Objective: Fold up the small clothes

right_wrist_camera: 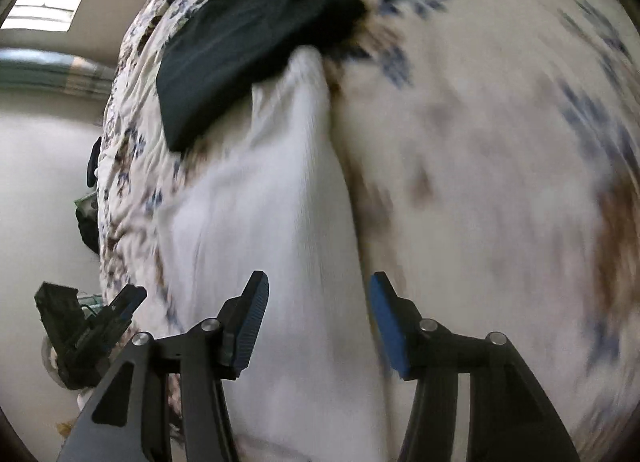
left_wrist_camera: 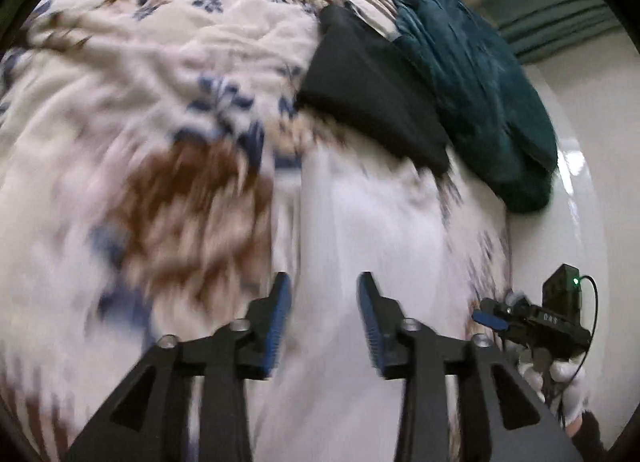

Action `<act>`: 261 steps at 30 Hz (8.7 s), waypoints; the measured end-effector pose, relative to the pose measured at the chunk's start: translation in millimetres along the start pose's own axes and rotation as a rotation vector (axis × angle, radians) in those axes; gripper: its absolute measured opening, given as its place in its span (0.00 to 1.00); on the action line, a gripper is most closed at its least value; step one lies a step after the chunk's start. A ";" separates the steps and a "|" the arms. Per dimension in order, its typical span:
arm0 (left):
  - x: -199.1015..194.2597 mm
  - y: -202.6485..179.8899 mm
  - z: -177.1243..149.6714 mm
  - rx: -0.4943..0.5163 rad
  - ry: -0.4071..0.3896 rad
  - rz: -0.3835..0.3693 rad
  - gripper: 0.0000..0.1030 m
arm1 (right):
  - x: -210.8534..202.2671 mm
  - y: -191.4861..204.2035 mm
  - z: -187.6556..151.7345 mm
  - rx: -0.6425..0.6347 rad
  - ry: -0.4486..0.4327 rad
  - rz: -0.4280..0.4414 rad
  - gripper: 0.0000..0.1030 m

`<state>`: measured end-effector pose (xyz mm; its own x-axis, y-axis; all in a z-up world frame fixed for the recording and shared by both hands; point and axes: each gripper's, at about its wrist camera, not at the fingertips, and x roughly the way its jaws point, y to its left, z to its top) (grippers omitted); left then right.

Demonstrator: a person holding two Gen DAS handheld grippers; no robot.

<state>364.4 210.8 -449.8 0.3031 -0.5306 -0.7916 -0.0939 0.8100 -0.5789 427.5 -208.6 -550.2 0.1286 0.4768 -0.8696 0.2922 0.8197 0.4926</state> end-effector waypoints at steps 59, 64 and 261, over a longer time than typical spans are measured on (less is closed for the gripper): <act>-22.8 10.5 -273.7 -0.167 0.145 -0.063 0.09 | 21.9 -123.0 -345.2 0.263 0.135 0.342 0.12; -60.3 -19.8 -236.4 -0.211 0.043 -0.179 0.09 | -34.1 -109.6 -318.7 0.209 0.055 0.426 0.12; 95.2 -113.3 283.2 0.141 -0.252 -0.351 0.30 | -47.9 127.9 223.3 -0.188 -0.302 0.373 0.34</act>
<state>672.4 139.3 -404.1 0.5162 -0.7162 -0.4698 0.1804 0.6271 -0.7578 670.3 -197.5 -453.1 0.4675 0.6578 -0.5906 0.0024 0.6671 0.7450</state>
